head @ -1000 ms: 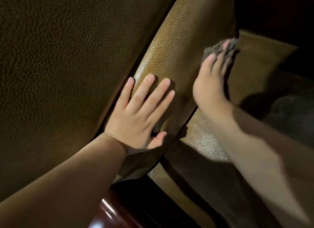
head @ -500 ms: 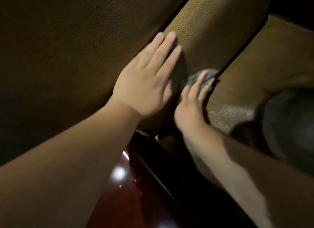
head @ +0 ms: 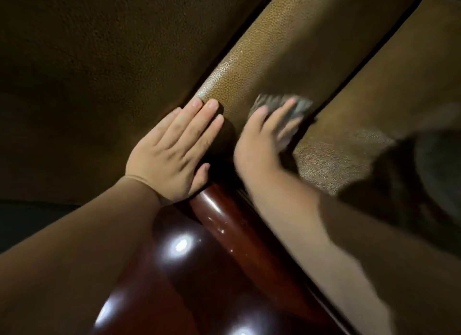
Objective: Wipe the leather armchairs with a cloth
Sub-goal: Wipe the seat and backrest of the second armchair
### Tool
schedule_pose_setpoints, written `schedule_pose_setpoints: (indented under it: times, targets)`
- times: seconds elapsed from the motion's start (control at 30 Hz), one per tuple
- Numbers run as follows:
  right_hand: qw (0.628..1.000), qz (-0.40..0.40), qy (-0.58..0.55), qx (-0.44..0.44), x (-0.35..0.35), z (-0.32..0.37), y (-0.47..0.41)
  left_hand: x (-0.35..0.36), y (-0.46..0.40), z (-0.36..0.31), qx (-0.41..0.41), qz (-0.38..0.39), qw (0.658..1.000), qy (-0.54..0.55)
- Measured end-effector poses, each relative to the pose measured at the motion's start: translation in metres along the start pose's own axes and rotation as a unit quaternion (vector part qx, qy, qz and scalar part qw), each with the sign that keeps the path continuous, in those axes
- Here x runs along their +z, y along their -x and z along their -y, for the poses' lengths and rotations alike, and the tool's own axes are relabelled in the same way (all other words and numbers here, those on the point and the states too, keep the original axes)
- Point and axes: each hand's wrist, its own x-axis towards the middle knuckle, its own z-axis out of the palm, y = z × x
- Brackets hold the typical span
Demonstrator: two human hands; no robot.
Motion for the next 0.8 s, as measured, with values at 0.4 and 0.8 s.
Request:
schedule_pose_setpoints:
  times: [0.4,0.8]
  targets:
    - [0.88,0.141,-0.179,0.417,-0.018,0.041,-0.004,-0.001,-0.001,0.003,-0.003,0.003,1.0,0.01]
    - [0.974,0.138,-0.126,0.127,-0.064,0.032,-0.043,0.004,0.007,0.003,-0.017,0.011,1.0,0.011]
